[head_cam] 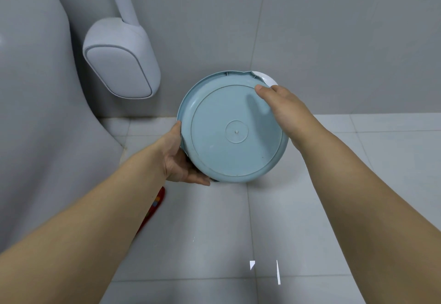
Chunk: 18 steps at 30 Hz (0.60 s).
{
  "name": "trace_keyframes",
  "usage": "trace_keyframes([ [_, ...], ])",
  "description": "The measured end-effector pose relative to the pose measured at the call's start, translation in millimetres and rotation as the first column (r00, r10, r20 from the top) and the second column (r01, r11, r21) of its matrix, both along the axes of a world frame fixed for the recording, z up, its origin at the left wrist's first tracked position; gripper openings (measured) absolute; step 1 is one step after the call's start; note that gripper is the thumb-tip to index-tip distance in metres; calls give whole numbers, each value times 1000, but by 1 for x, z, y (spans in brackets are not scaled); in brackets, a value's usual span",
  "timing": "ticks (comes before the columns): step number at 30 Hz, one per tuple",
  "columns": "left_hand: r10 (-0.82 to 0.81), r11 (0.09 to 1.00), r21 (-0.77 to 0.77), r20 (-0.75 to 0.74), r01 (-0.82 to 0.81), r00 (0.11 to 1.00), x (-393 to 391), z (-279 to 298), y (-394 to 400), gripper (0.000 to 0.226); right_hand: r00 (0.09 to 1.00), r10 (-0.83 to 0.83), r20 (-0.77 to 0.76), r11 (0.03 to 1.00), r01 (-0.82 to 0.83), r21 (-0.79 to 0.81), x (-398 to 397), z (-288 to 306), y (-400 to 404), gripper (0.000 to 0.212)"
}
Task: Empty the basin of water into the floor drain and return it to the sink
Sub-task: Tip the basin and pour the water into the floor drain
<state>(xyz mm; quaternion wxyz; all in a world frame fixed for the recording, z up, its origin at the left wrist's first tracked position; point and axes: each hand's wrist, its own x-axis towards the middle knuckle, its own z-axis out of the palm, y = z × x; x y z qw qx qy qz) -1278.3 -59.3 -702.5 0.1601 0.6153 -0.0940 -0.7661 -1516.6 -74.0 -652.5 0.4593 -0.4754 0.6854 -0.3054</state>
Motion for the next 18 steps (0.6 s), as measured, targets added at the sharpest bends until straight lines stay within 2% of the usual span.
trace_keyframes([
  [9,-81,997,12,-16,81,997,-2,5,4,89,999,-26,-39,999,27,26,-3,6,6,91],
  [15,-28,999,-37,24,29,999,-6,13,5,79,999,-27,-43,999,28,17,-3,9,8,89],
  [18,14,998,-56,-16,-15,1000,-8,15,4,69,998,-29,-49,999,30,16,-4,9,9,92],
])
